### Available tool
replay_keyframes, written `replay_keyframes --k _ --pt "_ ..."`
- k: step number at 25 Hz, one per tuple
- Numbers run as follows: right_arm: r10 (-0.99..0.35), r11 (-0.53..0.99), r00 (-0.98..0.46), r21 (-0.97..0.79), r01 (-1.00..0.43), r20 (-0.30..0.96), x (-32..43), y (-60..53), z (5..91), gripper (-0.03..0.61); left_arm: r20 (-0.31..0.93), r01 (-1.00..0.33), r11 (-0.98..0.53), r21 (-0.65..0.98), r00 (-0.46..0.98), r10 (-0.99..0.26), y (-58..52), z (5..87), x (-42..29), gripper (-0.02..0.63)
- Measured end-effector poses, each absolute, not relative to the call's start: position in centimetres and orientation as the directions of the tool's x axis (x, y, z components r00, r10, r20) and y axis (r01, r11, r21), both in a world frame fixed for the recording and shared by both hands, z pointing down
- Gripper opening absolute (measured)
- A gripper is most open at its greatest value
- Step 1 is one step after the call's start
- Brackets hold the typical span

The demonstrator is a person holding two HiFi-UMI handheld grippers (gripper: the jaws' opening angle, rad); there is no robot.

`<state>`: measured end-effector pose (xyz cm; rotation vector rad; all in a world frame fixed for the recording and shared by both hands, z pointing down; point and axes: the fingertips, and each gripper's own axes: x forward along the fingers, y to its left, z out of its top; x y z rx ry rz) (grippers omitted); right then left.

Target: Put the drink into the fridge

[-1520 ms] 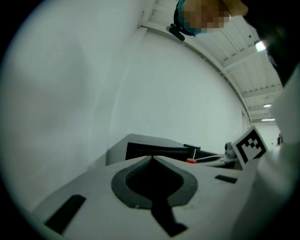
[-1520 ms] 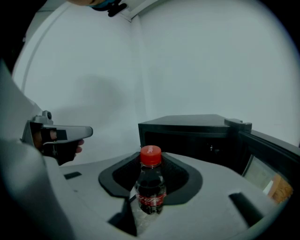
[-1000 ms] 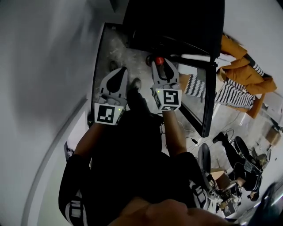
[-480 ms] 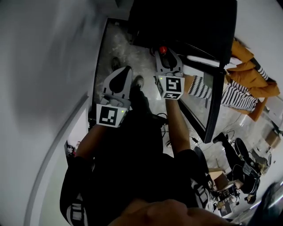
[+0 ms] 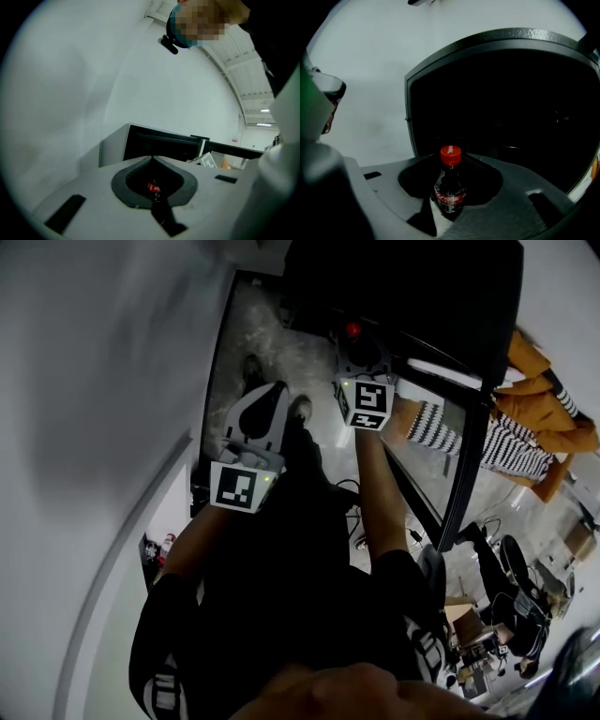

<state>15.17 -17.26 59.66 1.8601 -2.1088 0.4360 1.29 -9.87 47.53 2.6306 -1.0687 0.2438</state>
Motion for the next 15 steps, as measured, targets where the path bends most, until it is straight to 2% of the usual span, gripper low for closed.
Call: replay_keyframes --k 15 --pt "-0.885 0.115 -0.103 -0.001 -0.993 0.454 15.8 -20.9 64.7 0.126 0.283 -0.713 -0.67 0.205 0.699 -0.657 -10.2 48.3 0.7 0.005"
